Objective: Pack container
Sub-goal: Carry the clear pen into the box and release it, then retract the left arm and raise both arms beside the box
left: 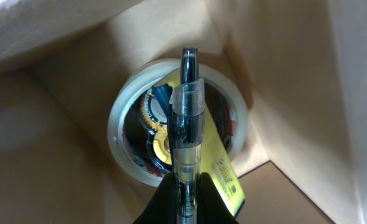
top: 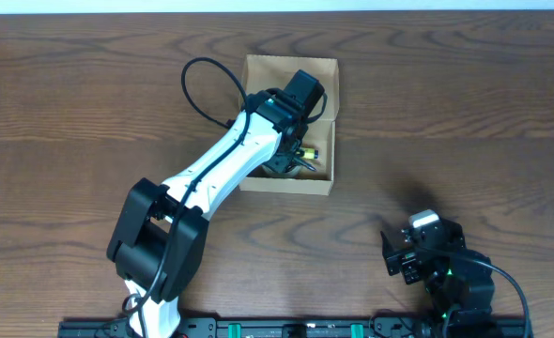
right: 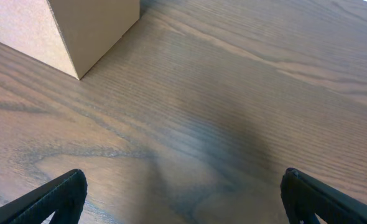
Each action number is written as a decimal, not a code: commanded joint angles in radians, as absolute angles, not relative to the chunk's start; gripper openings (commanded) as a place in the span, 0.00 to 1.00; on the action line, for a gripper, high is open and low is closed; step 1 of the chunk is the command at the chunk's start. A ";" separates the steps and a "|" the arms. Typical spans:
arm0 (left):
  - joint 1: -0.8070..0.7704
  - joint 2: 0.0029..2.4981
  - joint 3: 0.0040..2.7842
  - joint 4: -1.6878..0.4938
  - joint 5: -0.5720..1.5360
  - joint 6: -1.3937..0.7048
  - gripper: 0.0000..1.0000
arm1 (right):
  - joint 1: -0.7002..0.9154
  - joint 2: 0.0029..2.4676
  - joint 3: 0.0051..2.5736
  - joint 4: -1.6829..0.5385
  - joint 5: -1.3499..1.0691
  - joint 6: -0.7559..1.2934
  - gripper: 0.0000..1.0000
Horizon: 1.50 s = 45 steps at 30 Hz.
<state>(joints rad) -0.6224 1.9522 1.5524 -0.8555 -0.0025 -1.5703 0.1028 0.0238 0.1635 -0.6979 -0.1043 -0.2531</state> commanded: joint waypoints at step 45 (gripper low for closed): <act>-0.451 1.309 1.409 -1.098 -0.437 -1.536 0.96 | 0.095 0.018 0.161 -0.700 -0.105 -0.243 0.99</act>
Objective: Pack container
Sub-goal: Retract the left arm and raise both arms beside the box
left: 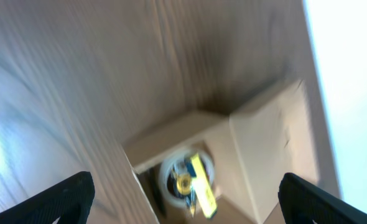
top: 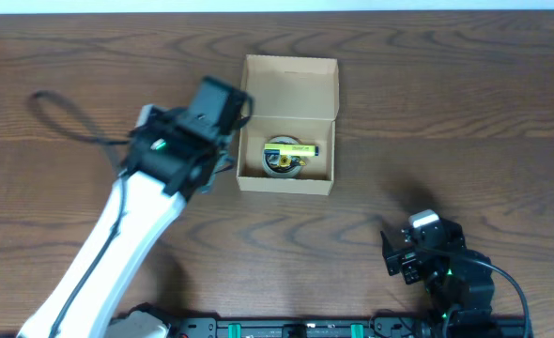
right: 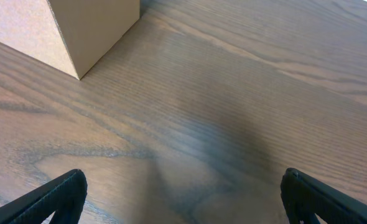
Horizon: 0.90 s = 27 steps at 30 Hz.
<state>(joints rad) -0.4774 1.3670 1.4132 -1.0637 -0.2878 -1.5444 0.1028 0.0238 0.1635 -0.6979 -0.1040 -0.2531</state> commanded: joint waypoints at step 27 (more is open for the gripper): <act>-0.121 1.013 1.409 -1.291 -0.368 -1.188 0.95 | 0.095 0.018 0.161 -0.699 -0.105 -0.243 0.99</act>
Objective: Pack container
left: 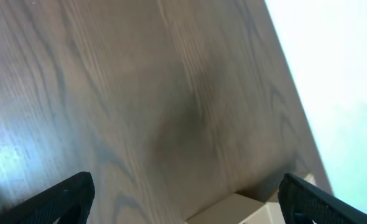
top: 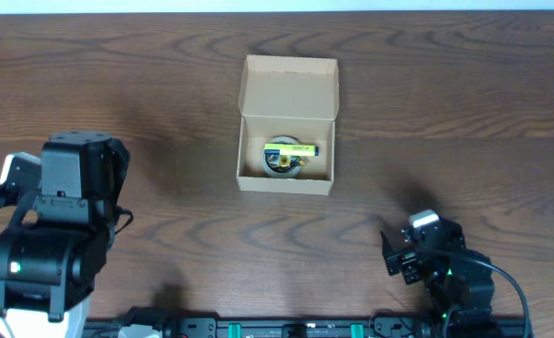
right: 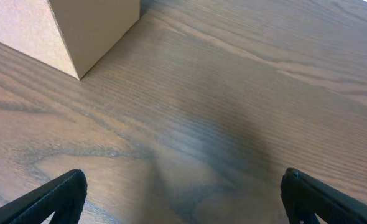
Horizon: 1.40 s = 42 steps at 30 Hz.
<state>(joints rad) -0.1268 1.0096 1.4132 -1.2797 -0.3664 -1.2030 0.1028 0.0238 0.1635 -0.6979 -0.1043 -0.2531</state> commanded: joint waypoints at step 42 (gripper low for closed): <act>-0.123 1.364 1.410 -0.965 -0.062 -0.366 0.77 | 0.095 1.538 1.168 -0.508 -0.397 0.049 0.64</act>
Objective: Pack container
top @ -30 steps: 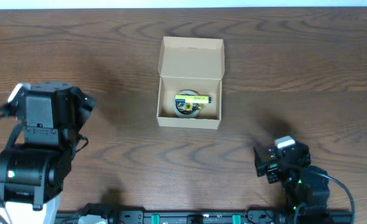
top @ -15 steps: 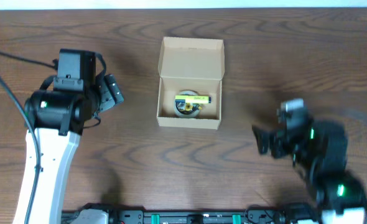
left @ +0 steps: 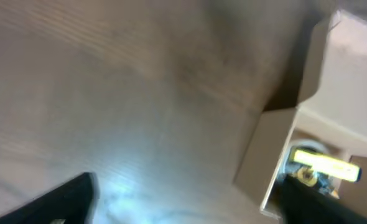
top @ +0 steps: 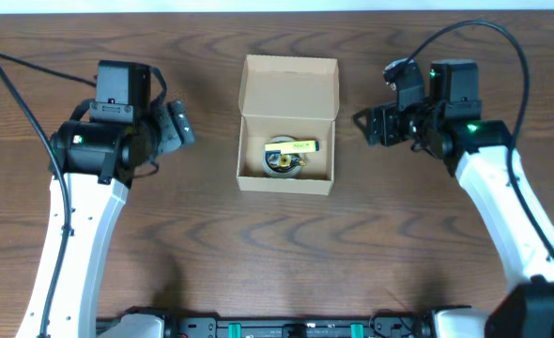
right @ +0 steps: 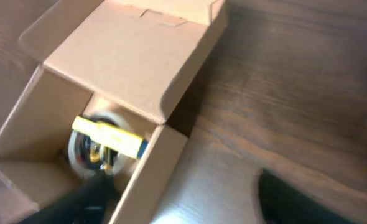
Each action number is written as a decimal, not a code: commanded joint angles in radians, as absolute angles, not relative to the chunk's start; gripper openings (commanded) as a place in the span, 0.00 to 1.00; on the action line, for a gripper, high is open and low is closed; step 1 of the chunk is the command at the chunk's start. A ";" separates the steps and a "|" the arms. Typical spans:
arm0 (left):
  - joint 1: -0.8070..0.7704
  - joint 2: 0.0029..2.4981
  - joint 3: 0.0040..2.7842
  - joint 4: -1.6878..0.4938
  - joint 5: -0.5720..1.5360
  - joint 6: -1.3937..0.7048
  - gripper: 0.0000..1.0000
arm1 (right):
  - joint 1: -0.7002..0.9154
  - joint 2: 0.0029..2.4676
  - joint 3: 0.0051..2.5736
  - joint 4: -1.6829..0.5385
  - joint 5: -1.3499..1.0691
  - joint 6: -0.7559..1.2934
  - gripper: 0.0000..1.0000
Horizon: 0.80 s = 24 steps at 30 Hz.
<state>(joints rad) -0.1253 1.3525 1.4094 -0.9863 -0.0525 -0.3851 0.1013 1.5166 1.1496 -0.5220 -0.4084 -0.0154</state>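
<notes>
An open cardboard box (top: 288, 178) stands mid-table with its lid flap (top: 291, 89) folded back. Inside lie a tape roll (top: 279, 160) and a yellow packet (top: 300, 147) across it; both show again as the roll (right: 84, 152) and packet (right: 109, 135) in the right wrist view, and the packet (left: 323, 165) in the left. My left gripper (top: 171, 133) is open left of the box, facing it. My right gripper (top: 371, 127) is open on the box's right. Both views are blurred; nothing sits between either pair of fingers.
Dark wooden table (top: 286, 253) all round the box. Black cables loop from the left arm (top: 14, 70) and the right arm (top: 502, 38). The arms' base rail (top: 286, 329) runs along the front edge.
The left gripper has gone from the front left of the table to beside the box's left wall. The right gripper has left its spot at the front right and now faces the box's right side.
First my left gripper was down in the box, shut on a pen over the tape roll. Then it was open outside the box, without the pen, then back at the front left. The right arm stayed parked throughout. Now both open grippers flank the box.
</notes>
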 commanded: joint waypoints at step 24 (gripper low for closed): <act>0.024 1.947 1.410 -0.318 0.542 -0.507 0.06 | -0.038 1.962 1.168 -0.158 -0.584 0.370 0.01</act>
<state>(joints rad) 0.0021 1.9057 1.4090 -0.3508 0.3485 -0.4561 -0.0307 1.9224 1.1511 -0.1841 -0.4919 0.2901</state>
